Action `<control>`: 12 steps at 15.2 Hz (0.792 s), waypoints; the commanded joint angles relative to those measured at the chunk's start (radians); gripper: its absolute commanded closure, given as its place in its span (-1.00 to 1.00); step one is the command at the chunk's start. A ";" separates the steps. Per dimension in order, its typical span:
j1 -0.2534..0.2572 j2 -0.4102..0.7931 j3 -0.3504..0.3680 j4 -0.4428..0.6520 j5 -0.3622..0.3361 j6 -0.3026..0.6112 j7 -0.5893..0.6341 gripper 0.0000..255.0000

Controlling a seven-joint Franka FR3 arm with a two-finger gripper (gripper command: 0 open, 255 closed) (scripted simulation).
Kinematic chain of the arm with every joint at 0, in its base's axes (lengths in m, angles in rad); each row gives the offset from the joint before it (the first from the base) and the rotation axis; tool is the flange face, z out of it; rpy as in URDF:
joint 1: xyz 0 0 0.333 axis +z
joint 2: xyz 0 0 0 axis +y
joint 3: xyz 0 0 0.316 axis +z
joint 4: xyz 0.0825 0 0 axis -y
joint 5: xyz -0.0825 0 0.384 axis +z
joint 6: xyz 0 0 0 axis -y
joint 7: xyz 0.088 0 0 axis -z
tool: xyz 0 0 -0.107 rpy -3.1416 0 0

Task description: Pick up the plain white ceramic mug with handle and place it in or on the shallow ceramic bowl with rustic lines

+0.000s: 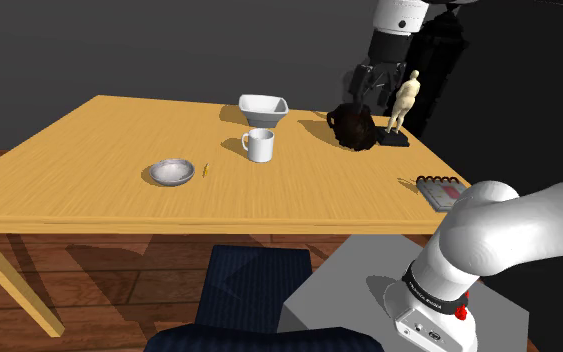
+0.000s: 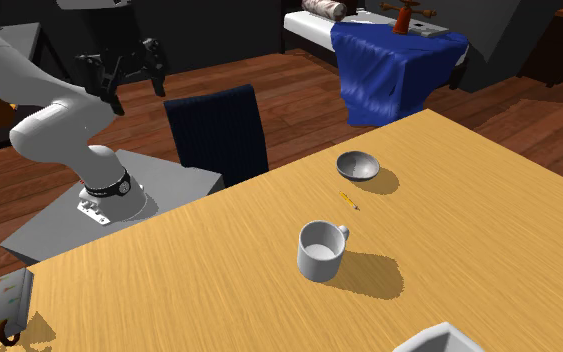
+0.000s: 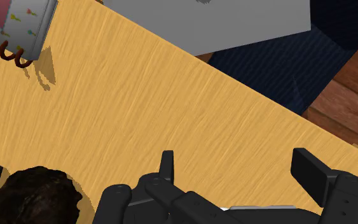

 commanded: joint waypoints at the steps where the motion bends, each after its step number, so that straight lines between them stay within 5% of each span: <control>1: 0.000 0.000 0.000 0.000 0.000 0.000 0.000 -1.00; 12: -0.009 0.351 -0.049 0.050 0.002 0.315 -0.019 -1.00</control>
